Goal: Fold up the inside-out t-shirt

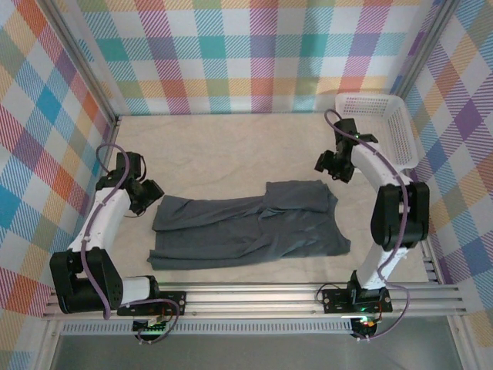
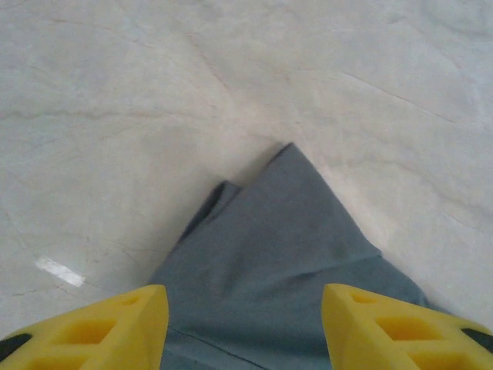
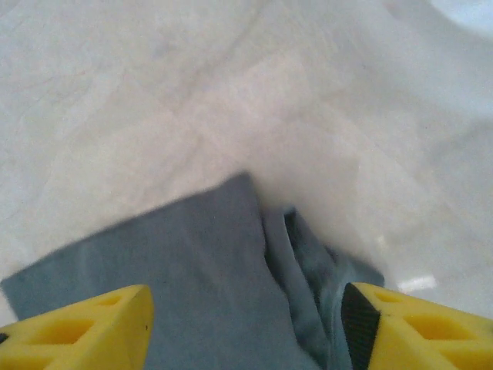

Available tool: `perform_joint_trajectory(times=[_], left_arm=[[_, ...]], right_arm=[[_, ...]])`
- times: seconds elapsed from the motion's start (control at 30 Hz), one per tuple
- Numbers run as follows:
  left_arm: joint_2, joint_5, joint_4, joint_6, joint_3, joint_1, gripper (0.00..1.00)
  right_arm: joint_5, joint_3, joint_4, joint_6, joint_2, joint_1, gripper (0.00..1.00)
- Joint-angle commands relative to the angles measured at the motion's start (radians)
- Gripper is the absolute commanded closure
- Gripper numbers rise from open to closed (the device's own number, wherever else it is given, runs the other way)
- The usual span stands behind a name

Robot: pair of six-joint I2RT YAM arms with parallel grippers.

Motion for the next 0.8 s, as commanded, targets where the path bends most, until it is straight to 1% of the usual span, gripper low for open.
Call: perform_joint_trajectory(times=[0.0, 0.1, 0.2, 0.27, 0.33, 0.37, 0.4, 0.53, 0.67, 0.77], left_arm=[[-0.022, 0.037, 0.032, 0.012, -0.006, -0.02, 0.43], [-0.011, 0.022, 0.025, 0.011, -0.01, -0.027, 0.43], [-0.001, 0.017, 0.02, 0.011, -0.013, -0.033, 0.44], [0.0, 0.013, 0.025, 0.013, -0.019, -0.037, 0.44], [0.007, 0.002, 0.03, 0.017, -0.027, -0.037, 0.44], [0.017, -0.007, 0.026, 0.016, -0.026, -0.037, 0.44], [0.026, -0.018, 0.019, 0.016, -0.024, -0.037, 0.44], [0.035, -0.017, 0.026, 0.018, -0.032, -0.037, 0.44], [0.031, -0.016, 0.033, 0.02, -0.041, -0.038, 0.44], [0.036, -0.02, 0.033, 0.027, -0.038, -0.037, 0.44]], right_arm=[[-0.058, 0.062, 0.01, -0.035, 0.108, 0.007, 0.34], [-0.078, 0.12, 0.011, -0.041, 0.197, 0.019, 0.38], [-0.069, 0.167, -0.009, -0.047, 0.267, 0.02, 0.37], [-0.092, 0.176, -0.007, -0.053, 0.287, 0.022, 0.36], [-0.112, 0.176, -0.005, -0.052, 0.294, 0.023, 0.42], [-0.113, 0.174, -0.007, -0.045, 0.294, 0.023, 0.45], [-0.112, 0.173, -0.014, -0.04, 0.294, 0.023, 0.46], [-0.086, 0.134, 0.002, -0.067, 0.263, 0.032, 0.36], [0.029, 0.132, -0.006, -0.113, 0.186, 0.033, 0.36], [0.069, 0.173, -0.026, -0.142, 0.14, 0.032, 0.36]])
